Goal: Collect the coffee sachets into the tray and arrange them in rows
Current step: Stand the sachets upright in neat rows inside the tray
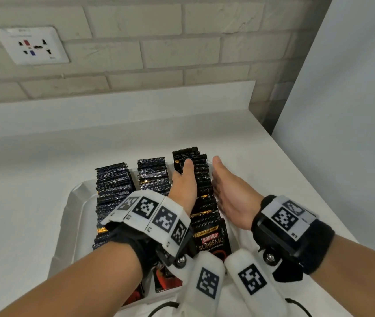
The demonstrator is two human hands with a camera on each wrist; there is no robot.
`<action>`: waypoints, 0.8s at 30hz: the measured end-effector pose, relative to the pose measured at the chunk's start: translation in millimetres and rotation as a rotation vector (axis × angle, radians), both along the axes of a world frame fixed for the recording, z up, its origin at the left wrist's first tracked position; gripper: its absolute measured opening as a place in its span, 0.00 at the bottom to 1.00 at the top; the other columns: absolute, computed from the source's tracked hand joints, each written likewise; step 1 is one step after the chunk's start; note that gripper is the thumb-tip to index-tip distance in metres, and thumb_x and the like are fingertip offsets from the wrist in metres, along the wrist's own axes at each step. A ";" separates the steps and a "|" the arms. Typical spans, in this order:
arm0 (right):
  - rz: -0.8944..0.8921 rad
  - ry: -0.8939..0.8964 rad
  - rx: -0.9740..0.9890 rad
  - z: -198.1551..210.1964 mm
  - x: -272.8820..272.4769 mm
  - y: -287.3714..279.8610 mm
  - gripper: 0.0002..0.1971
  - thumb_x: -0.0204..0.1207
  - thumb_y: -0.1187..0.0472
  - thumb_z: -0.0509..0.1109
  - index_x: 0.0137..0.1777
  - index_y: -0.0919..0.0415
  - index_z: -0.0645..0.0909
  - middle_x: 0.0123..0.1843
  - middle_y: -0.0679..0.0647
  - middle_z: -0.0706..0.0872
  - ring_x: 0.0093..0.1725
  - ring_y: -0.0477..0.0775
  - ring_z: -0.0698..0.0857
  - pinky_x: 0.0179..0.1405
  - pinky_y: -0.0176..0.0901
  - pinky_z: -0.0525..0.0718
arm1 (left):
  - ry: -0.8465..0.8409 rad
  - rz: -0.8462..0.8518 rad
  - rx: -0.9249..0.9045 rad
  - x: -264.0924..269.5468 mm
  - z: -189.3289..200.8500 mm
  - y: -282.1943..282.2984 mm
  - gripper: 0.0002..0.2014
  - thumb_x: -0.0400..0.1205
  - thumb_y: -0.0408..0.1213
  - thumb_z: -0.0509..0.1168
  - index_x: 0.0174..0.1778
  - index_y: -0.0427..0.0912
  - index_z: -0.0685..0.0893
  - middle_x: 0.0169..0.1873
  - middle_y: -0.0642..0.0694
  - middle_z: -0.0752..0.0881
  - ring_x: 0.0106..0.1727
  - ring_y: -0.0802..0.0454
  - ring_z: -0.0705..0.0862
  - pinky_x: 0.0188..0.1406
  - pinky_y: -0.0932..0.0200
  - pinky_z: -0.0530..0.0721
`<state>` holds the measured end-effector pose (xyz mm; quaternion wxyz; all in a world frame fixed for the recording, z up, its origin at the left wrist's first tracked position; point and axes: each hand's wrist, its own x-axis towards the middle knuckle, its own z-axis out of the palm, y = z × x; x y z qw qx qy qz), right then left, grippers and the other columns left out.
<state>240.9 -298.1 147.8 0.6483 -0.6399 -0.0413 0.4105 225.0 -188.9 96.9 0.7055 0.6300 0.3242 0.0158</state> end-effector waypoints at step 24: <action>0.026 0.178 0.114 9.1 11.7 15.8 0.31 0.79 0.35 0.45 0.63 0.54 0.79 0.62 0.58 0.85 0.62 0.57 0.83 0.66 0.54 0.77 | 0.025 0.093 -0.021 14.4 4.1 8.6 0.57 0.51 0.78 0.50 0.77 0.53 0.67 0.74 0.44 0.73 0.74 0.39 0.72 0.73 0.38 0.66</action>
